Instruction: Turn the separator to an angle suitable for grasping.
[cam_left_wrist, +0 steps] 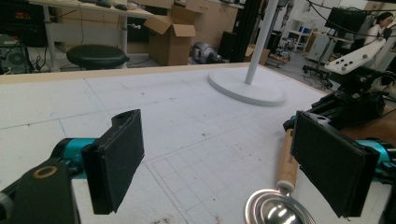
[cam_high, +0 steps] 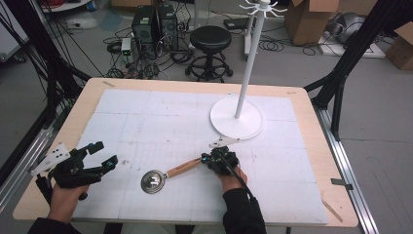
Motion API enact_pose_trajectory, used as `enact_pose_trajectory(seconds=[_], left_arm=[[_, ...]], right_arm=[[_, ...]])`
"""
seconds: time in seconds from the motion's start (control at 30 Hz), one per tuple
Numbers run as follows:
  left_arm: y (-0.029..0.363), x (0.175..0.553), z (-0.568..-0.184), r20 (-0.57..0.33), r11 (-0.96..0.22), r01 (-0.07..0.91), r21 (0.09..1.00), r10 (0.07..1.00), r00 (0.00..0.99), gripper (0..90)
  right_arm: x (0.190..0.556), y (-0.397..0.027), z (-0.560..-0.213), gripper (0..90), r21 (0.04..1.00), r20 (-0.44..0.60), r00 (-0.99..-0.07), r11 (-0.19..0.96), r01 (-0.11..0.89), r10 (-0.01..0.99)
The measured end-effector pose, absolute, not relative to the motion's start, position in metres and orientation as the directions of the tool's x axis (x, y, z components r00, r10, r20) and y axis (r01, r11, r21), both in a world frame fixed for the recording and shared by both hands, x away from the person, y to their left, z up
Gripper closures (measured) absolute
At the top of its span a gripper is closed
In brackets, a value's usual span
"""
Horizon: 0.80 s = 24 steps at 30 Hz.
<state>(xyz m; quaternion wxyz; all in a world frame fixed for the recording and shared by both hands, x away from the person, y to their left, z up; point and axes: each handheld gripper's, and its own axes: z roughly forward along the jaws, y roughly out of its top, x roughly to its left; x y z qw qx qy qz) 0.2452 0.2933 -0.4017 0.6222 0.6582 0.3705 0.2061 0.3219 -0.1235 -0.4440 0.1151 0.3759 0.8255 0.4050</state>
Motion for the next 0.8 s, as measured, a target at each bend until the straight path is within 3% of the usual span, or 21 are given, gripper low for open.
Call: enact_pose_trajectory(seconds=[0.23,0.37,0.5,0.63,0.67,0.7,0.73,0.77,0.8], left_arm=[[0.292,0.245,-0.402,-0.188,0.042,0.236,0.971,0.740,0.646,17.9],[0.289,0.245,-0.402,-0.191,0.036,0.242,0.970,0.730,0.656,17.9],[0.288,0.245,-0.402,-0.198,0.040,0.246,0.969,0.722,0.663,17.9],[0.287,0.244,-0.401,-0.193,0.042,0.237,0.971,0.721,0.665,17.8],[0.286,0.244,-0.400,-0.194,0.045,0.235,0.971,0.722,0.664,17.7],[0.286,0.244,-0.400,-0.194,0.045,0.235,0.971,0.722,0.664,17.7],[0.286,0.243,-0.400,-0.197,0.050,0.232,0.971,0.717,0.668,17.7],[0.286,0.243,-0.400,-0.197,0.050,0.232,0.971,0.717,0.668,17.8],[0.286,0.243,-0.400,-0.200,0.056,0.229,0.972,0.709,0.676,17.8]], right_arm=[[0.323,-0.098,-0.444,89.0,0.771,0.142,-0.725,0.384,0.508,0.674],[0.319,-0.120,-0.427,84.5,0.807,0.155,-0.695,0.316,0.499,0.702],[0.300,-0.159,-0.405,68.7,0.844,0.140,-0.655,0.256,0.471,0.742],[0.280,-0.193,-0.394,60.4,0.872,0.132,-0.616,0.204,0.444,0.776],[0.266,-0.214,-0.389,51.6,0.888,0.131,-0.585,0.168,0.429,0.800],[0.266,-0.214,-0.389,51.6,0.888,0.131,-0.585,0.168,0.429,0.800],[0.253,-0.232,-0.385,42.0,0.898,0.126,-0.552,0.142,0.417,0.824],[0.253,-0.232,-0.385,42.0,0.898,0.126,-0.552,0.142,0.417,0.824],[0.239,-0.247,-0.381,32.4,0.912,0.104,-0.521,0.128,0.390,0.847]])
